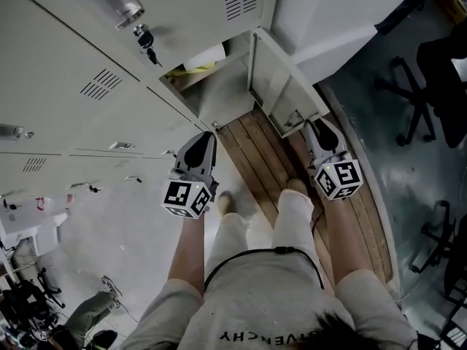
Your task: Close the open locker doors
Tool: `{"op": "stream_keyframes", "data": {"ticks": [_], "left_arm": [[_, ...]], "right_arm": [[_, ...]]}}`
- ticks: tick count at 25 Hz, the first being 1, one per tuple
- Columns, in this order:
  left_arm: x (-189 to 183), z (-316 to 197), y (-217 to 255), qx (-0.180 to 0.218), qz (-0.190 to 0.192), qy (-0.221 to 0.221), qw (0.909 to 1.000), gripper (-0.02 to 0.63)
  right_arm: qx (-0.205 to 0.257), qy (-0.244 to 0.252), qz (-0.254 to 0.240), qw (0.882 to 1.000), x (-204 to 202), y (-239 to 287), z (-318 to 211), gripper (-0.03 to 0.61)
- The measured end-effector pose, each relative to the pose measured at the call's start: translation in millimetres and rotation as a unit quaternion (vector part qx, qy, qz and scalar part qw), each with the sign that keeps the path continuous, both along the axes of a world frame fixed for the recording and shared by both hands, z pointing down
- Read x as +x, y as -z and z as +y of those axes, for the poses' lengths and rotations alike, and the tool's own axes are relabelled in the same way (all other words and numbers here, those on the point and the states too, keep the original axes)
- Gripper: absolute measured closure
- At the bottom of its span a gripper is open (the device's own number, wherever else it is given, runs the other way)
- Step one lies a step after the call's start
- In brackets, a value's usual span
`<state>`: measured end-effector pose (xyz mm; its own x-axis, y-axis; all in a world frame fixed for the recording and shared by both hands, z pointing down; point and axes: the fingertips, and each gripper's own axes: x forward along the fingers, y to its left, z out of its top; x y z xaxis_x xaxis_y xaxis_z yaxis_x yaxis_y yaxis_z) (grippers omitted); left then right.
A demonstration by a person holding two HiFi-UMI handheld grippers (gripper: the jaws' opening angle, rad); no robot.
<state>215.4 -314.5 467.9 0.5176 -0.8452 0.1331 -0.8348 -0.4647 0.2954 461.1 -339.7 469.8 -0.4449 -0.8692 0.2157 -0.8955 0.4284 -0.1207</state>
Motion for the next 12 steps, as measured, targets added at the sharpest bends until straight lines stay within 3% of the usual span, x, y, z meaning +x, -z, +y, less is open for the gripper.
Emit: {"op": "stream_keyframes", "data": {"ticks": [12], "left_arm": [[-63,14,5,0.002,-0.003,0.019,0.9998,0.595]], "right_arm": [[-0.001,0.022,0.005,1.000,-65,0,23,0.480]]}}
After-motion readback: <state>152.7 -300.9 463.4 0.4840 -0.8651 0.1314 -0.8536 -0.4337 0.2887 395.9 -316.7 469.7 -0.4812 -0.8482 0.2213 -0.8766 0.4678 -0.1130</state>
